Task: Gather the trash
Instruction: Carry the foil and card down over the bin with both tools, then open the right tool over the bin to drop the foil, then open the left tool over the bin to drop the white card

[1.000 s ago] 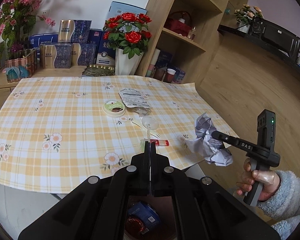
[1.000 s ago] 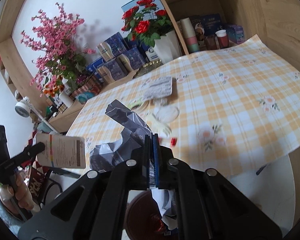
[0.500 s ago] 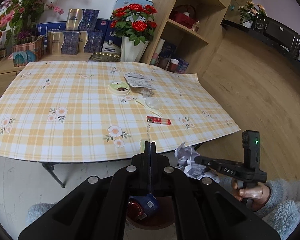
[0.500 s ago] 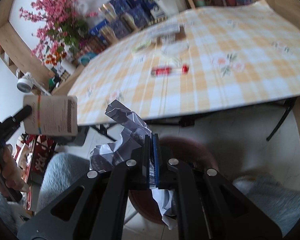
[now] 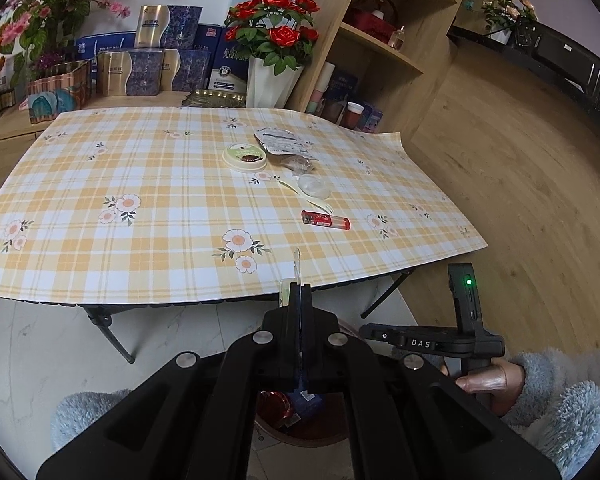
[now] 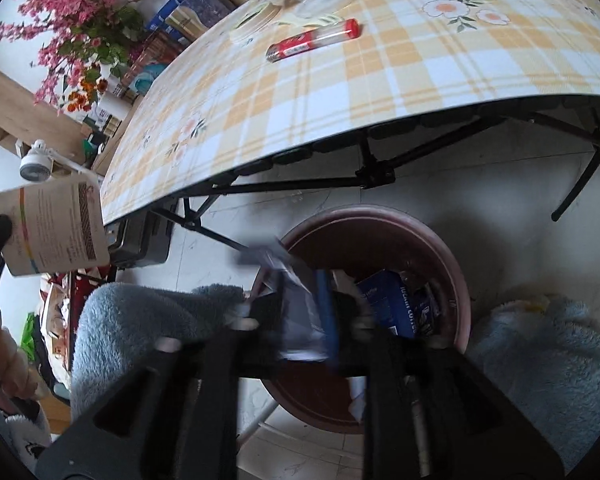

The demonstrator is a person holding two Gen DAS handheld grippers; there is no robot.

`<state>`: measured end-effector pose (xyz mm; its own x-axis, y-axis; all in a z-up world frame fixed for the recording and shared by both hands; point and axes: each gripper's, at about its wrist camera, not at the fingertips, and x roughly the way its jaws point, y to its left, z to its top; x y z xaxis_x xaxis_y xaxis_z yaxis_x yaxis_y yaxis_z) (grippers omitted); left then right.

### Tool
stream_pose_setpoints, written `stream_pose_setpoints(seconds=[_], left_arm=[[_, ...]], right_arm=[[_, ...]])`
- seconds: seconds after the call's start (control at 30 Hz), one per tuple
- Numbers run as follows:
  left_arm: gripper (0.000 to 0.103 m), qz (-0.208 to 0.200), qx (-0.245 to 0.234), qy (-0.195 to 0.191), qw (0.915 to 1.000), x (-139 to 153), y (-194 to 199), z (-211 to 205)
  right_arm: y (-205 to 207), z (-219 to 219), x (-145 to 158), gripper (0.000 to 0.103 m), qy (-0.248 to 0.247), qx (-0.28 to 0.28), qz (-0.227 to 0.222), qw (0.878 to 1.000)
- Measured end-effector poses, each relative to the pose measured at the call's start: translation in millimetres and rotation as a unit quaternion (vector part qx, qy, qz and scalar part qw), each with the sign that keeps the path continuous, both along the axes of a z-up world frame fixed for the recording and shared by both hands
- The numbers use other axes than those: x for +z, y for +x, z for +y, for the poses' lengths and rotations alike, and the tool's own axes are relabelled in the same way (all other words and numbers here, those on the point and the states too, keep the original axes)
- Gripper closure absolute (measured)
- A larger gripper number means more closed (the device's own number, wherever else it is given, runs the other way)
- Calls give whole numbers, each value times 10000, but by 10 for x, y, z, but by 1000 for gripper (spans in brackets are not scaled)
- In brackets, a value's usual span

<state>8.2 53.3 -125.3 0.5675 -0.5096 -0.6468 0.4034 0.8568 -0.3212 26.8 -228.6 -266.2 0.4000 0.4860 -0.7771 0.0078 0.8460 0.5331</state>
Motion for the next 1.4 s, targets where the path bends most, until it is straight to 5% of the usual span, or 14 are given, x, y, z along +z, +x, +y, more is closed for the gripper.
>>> stream_pose_setpoints(seconds=[0.07,0.27,0.57,0.83,1.27,1.3,1.37,1.4], left_arm=[[103,23,-24,13,10000,-20,5,-16],[102,161,-210,86,9996,-156,22,-127],[102,537,-771,349,9950,-571,74,-477],[102,913,-1150,740,9864,-1064,180,-792],[100,1162,-1007,1131,9816,-1555,325,-971],[91,1087,-1051,1032,9831,-1532,312,-975],[46,917,-968,851,9874,-1470,302,-938],[40,794,-877,767,9900,-1428,284,-910]], right_arm=[[2,-30,42,43,-16,-42,-115,9999],[-4,-171,250,6,-394,-61,-774,9962],[-227,-461,354,6,-1461,8,-1540,9772],[-297,-595,252,6,-1471,-509,-1505,9763],[-302,-614,191,6,-1477,-590,-1412,9771],[-303,-612,186,6,-1479,-589,-1401,9773],[-297,-608,177,6,-1490,-587,-1379,9774],[-297,-607,174,6,-1498,-582,-1373,9774]])
